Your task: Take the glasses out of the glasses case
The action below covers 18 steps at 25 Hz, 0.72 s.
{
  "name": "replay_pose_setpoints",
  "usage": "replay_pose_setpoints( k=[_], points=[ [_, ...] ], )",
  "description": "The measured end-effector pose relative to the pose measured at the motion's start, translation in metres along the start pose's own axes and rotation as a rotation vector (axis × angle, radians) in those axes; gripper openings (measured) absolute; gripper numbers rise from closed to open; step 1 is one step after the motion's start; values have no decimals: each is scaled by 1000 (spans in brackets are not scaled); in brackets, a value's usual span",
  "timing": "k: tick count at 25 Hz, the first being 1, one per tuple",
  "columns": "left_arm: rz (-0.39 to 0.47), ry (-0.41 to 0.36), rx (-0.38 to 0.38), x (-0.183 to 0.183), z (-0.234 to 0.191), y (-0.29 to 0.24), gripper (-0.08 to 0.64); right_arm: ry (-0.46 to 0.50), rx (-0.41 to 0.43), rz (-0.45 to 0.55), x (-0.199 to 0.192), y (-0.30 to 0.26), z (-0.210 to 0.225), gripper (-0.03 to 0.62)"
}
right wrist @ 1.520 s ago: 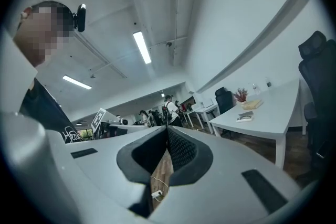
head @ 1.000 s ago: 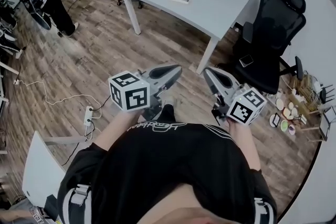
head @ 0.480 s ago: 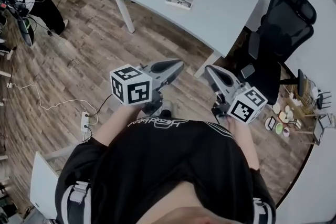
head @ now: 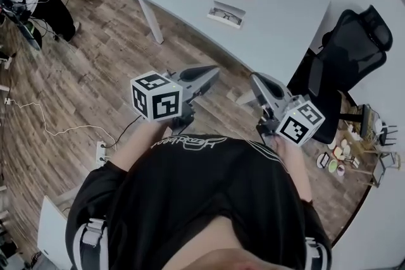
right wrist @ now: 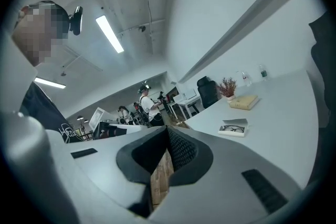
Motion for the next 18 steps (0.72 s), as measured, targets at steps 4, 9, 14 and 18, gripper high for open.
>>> replay_pose_setpoints(
  k=[4, 9, 14, 18],
  points=[
    [11, 0, 19, 10, -15, 1, 8, 1, 15, 3, 2, -17, 10, 9],
    [23, -7, 48, 20, -27, -2, 8, 4, 43, 7, 5, -33, 24, 9],
    [25, -15, 85, 30, -42, -13, 8, 12, 81, 19, 6, -52, 48, 9],
    [27, -10, 118, 47, -59, -25, 8, 0, 111, 24, 14, -74, 72, 9]
  ],
)
Point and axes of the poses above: the fingertips, and each gripper's own axes: y backward along the fingers, z to its right, x out of its top, the point moved 7 cm from there along y, backward along the fingers, and after that the axes turned 8 degrees about y, right-handed, at the moved point
